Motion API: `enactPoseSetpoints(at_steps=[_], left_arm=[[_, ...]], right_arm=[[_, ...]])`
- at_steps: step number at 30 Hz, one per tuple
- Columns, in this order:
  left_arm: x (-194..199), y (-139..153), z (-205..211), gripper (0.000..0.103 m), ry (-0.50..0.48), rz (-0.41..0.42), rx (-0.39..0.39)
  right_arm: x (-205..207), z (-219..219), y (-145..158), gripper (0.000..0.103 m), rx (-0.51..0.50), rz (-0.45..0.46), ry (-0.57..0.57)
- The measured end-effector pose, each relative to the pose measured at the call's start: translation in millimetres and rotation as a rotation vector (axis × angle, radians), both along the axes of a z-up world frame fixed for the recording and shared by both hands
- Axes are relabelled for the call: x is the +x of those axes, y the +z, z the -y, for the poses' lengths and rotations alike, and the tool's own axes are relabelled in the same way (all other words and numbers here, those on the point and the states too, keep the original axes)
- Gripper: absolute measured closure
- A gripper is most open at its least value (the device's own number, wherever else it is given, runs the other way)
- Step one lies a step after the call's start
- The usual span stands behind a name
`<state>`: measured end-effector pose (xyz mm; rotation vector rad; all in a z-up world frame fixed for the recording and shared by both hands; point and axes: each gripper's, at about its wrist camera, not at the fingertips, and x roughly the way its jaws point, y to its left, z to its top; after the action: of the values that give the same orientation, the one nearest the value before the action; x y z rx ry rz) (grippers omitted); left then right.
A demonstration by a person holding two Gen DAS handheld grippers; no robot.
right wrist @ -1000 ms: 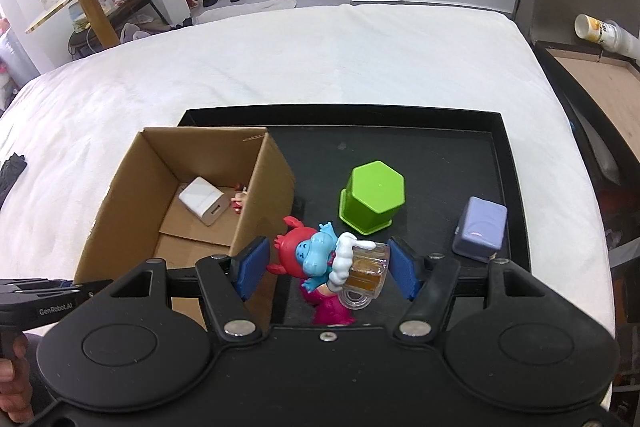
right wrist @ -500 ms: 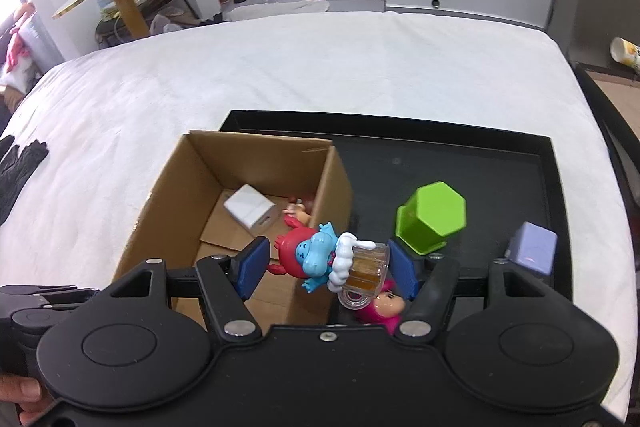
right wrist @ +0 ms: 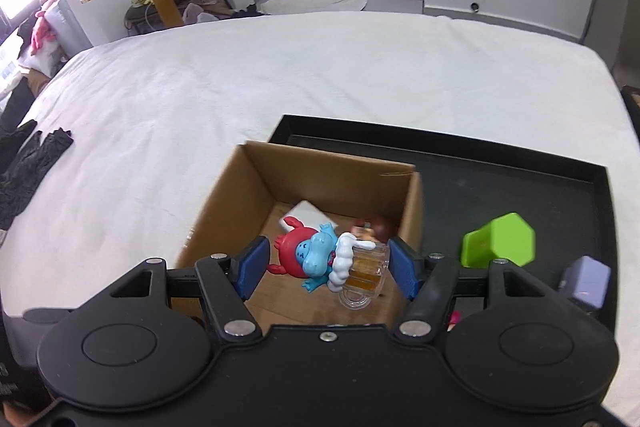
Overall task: Organize rigid objects
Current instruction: 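Lift the blue mug figure with the right gripper over the box, then open the right gripper to drop the mug figure into the box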
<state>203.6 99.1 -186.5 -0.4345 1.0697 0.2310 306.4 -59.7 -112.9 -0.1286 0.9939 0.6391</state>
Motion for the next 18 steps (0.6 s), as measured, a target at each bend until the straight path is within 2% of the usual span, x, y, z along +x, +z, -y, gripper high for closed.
enactPoseSetpoints(at_steps=[9, 14, 18], left_arm=[[1.0, -0.6, -2.2, 0.088, -0.015, -0.004, -0.001], [1.4, -1.3, -2.9, 0.088, -0.021, -0.006, -0.002], [1.9, -2.6, -3.3, 0.088, -0.021, -0.002, -0.003]], right_arm=[[1.3, -30.7, -12.6, 0.040, 0.018, -0.056, 0.014], [6.8, -28.5, -17.1, 0.035, 0.107, -0.137, -0.035], [8.0, -22.7, -14.8, 0.035, 0.118, -0.153, -0.042]])
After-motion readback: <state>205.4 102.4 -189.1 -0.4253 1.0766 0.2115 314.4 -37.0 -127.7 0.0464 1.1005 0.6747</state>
